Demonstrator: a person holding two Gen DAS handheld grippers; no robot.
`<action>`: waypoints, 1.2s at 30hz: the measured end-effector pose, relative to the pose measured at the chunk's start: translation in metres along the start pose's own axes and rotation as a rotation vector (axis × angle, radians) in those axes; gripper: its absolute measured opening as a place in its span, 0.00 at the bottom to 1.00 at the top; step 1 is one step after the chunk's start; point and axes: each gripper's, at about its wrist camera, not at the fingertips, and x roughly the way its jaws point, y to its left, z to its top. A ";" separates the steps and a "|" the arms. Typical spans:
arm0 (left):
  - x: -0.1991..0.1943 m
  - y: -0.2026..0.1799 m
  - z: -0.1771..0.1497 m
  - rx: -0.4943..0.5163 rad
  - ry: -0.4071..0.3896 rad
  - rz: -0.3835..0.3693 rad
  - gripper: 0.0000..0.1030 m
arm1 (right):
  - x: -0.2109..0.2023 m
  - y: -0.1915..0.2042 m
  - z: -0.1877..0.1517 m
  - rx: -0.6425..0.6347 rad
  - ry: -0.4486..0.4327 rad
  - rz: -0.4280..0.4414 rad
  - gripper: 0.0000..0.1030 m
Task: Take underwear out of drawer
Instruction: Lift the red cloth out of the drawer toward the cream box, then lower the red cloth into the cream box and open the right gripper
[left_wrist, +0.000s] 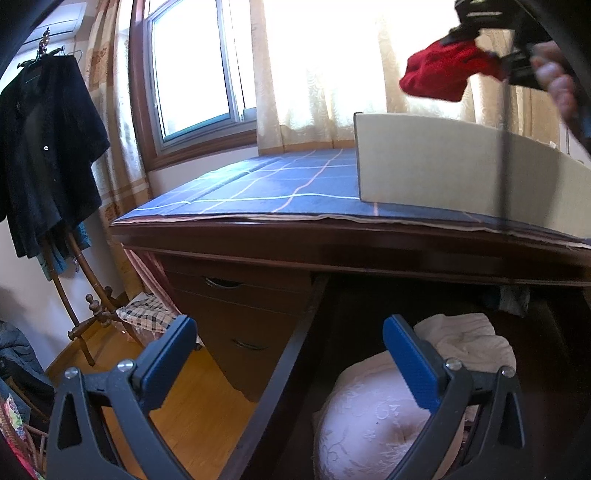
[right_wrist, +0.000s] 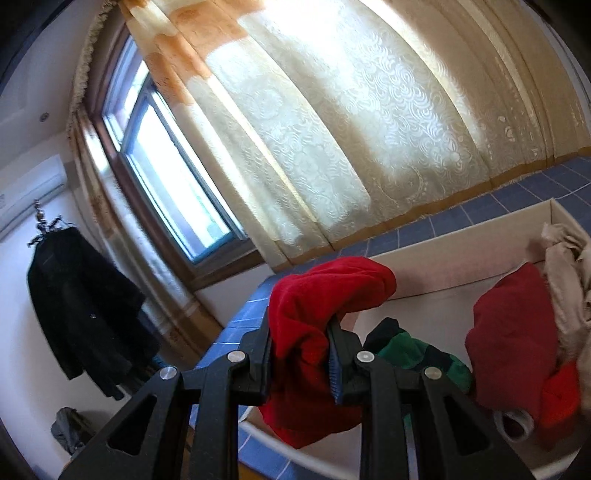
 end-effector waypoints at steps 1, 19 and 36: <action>0.000 0.000 0.000 0.000 0.000 -0.002 1.00 | 0.008 0.000 0.000 0.002 0.007 -0.008 0.25; -0.001 0.002 -0.002 -0.011 -0.004 -0.020 1.00 | 0.085 -0.004 -0.020 0.042 0.099 -0.143 0.25; -0.001 0.000 -0.003 -0.006 -0.006 -0.017 1.00 | 0.100 -0.006 -0.049 0.063 0.198 -0.154 0.27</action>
